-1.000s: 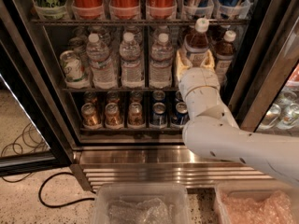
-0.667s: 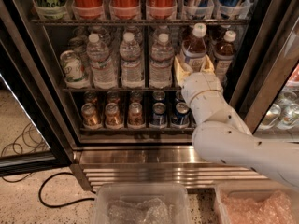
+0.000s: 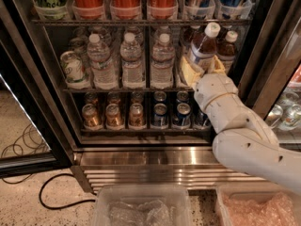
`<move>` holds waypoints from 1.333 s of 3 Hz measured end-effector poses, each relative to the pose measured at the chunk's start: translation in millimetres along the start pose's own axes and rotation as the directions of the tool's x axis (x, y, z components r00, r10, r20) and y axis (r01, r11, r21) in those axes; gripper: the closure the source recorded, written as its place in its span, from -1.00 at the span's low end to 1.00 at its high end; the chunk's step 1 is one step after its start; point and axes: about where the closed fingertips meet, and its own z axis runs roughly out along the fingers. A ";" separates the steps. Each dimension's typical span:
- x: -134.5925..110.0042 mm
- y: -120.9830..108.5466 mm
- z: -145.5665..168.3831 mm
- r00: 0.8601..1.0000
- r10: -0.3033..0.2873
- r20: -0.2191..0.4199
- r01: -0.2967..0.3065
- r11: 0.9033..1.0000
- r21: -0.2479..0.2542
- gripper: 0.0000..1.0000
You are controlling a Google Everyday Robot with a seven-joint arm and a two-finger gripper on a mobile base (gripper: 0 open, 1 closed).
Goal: Pick blue plastic bottle from middle shelf of fridge
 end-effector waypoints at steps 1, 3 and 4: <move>-13.0 2.4 -6.6 0.999 0.020 0.045 -0.017 0.998 -0.062 1.00; -28.1 10.6 -13.4 0.994 0.049 0.098 -0.032 0.986 -0.161 1.00; -28.1 10.6 -13.4 0.994 0.049 0.098 -0.032 0.986 -0.161 1.00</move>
Offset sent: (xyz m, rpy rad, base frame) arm -0.0247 -0.0017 0.0186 0.0364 -0.0924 0.1631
